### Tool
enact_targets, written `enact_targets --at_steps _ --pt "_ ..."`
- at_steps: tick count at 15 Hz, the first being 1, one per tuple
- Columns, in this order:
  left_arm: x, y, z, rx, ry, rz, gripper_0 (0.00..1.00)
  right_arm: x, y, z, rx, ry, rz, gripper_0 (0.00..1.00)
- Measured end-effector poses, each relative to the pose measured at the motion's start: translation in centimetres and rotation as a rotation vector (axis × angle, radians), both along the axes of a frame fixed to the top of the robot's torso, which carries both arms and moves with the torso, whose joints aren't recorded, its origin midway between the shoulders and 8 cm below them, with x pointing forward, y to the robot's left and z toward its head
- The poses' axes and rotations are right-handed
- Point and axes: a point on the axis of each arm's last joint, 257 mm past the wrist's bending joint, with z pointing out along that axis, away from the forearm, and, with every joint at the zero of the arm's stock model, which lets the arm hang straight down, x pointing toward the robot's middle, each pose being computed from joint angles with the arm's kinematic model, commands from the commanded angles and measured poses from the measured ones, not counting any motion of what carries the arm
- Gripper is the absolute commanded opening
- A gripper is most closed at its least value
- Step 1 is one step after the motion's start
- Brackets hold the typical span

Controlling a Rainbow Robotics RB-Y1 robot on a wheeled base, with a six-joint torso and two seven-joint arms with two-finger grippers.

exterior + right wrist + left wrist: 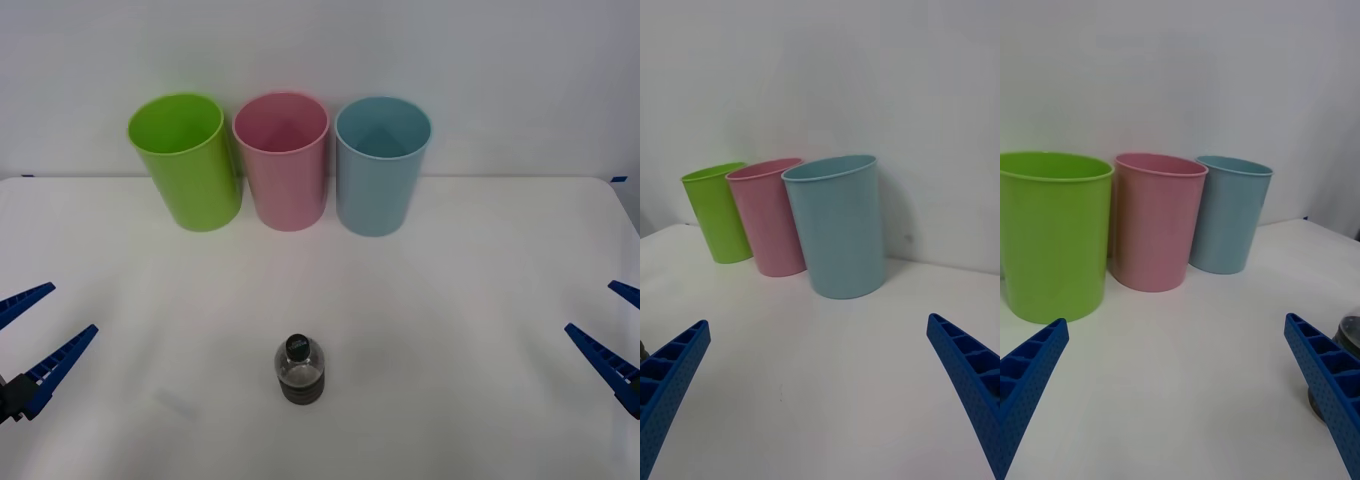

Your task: Grasp the object on the table and drop it into the matching bin: aluminum can to the light blue bin, PET bottle to the pink bin.

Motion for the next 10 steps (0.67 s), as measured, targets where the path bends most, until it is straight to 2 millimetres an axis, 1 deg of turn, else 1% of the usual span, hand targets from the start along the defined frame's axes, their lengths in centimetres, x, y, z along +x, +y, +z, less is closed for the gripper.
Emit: enact_targets --at_steps 2,3,4,5,7,10 --pt "0.0 0.0 0.0 0.0 0.0 0.0 1.0 0.0 0.0 0.0 0.0 0.0 0.0 1.0" --pt "0.0 0.0 0.0 0.0 0.0 0.0 1.0 -0.1 -0.1 -0.4 -0.001 0.009 -0.004 1.0" --pt "0.0 0.0 0.0 0.0 0.0 0.0 1.0 -0.5 -0.3 -1.3 -0.005 0.033 -0.012 1.0" --pt "0.0 0.0 0.0 0.0 0.0 0.0 1.0 -0.7 -0.3 -1.6 -0.011 0.042 -0.012 1.0" --pt "0.0 0.0 0.0 0.0 0.0 0.0 1.0 -0.8 -0.2 -1.6 -0.026 0.042 -0.007 1.0" --pt "0.0 0.0 0.0 0.0 0.0 0.0 1.0 -1.2 1.1 -2.8 -0.044 0.065 0.049 1.0"
